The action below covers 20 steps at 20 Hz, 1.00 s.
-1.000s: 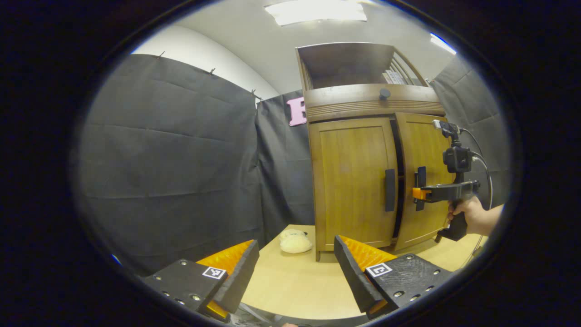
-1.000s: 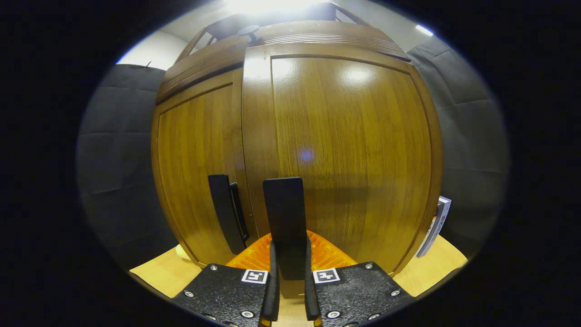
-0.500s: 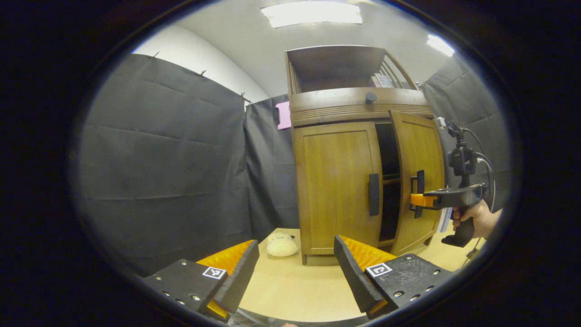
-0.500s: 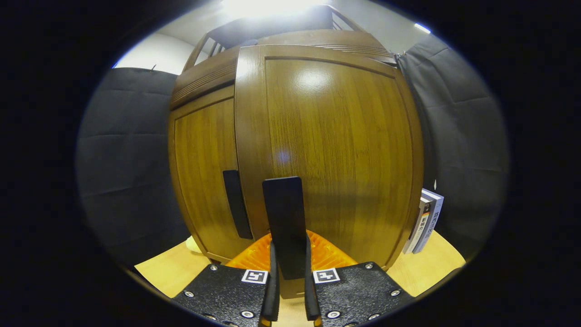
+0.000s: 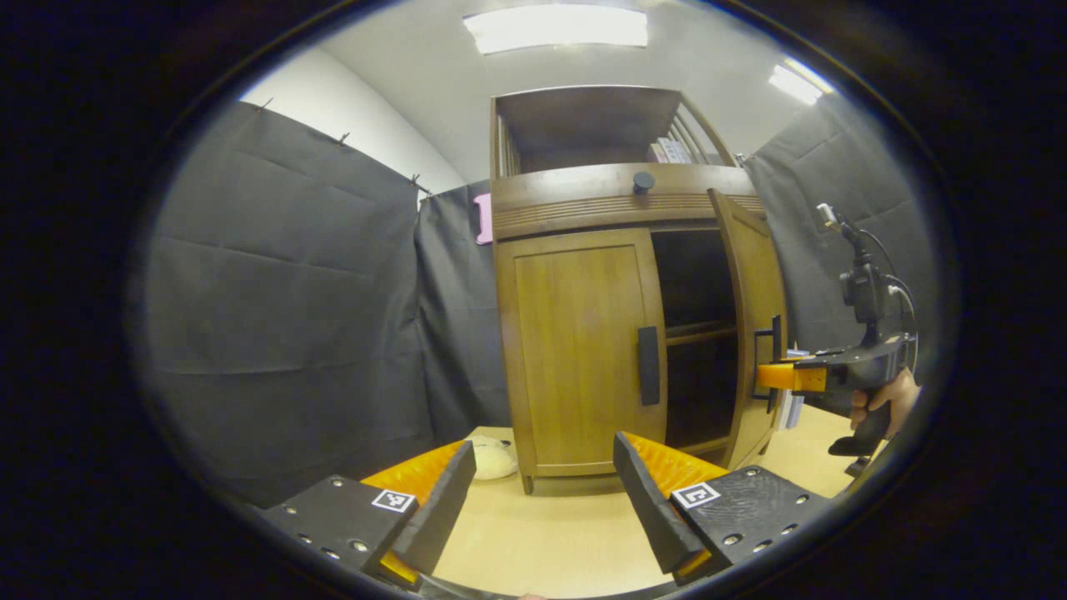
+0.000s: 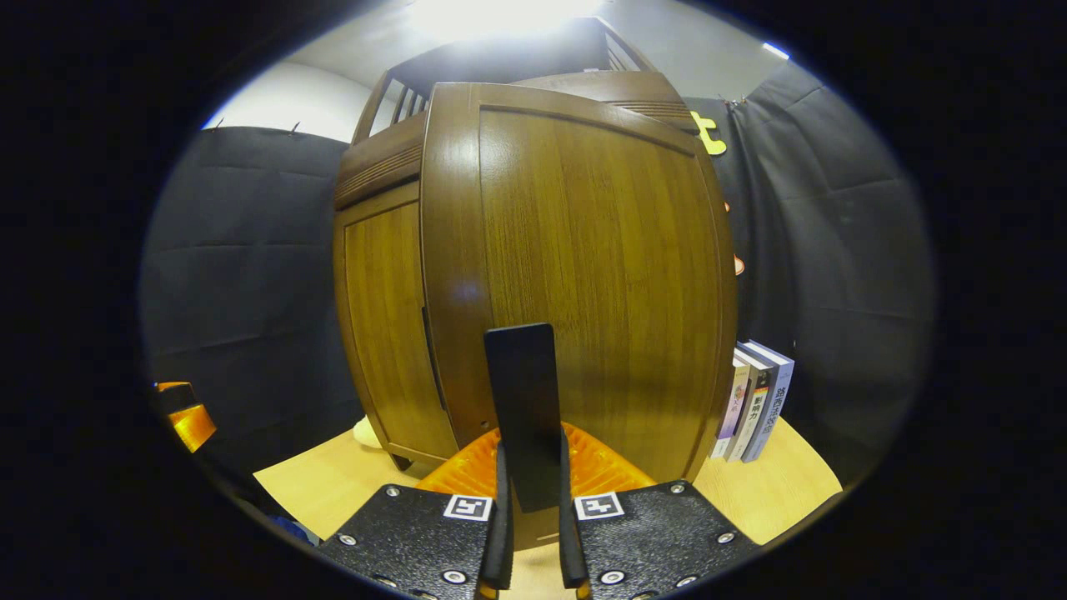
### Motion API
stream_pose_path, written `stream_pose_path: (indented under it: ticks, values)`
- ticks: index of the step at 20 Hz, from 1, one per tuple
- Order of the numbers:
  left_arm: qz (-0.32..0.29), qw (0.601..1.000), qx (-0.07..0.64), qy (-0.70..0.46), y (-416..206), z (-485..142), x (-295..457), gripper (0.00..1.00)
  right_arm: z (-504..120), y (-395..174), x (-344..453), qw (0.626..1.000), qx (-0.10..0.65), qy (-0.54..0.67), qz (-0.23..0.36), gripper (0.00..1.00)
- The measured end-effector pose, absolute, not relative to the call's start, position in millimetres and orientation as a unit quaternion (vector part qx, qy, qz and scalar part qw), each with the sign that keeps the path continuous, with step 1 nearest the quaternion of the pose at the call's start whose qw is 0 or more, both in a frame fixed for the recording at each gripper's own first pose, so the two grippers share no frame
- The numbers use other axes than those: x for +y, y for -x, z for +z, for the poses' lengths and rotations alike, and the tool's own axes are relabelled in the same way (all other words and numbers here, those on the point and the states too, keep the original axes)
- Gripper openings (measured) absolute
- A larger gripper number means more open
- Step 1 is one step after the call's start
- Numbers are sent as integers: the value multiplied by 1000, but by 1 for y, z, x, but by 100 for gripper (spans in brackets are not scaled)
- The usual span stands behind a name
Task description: Open the right door of the double-door shoe cabinet with the right hand, and open the left door with the left hand.
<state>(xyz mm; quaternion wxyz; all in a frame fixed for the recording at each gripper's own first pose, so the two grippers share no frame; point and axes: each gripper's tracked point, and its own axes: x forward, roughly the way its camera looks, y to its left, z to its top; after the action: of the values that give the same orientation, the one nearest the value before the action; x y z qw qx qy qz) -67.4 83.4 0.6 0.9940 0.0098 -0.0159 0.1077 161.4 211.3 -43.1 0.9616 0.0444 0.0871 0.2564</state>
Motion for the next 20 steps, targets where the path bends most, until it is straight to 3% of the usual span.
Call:
stream_pose_path:
  ticks: [3, 4, 11, 12, 14, 20]
  values:
    - [101, 995, -18, -12, 58, -1, 87, 100, -43, -153, 197, 963, 84, -46, 251, 22]
    - [99, 995, -19, -13, 54, -1, 86, 95, -43, -149, 190, 964, 83, -48, 247, 22]
    - [84, 996, -19, -5, 51, -4, 67, 100, -42, -130, 133, 973, 80, -53, 209, 22]
    - [80, 997, -18, -4, 48, -7, 64, 95, -42, -128, 124, 975, 79, -56, 201, 22]
    - [69, 997, -18, -3, 43, -6, 55, 100, -43, -126, 105, 978, 77, -61, 183, 21]
    - [45, 999, -22, -4, 35, -7, 39, 100, -48, -119, 51, 988, 75, -64, 117, 19]
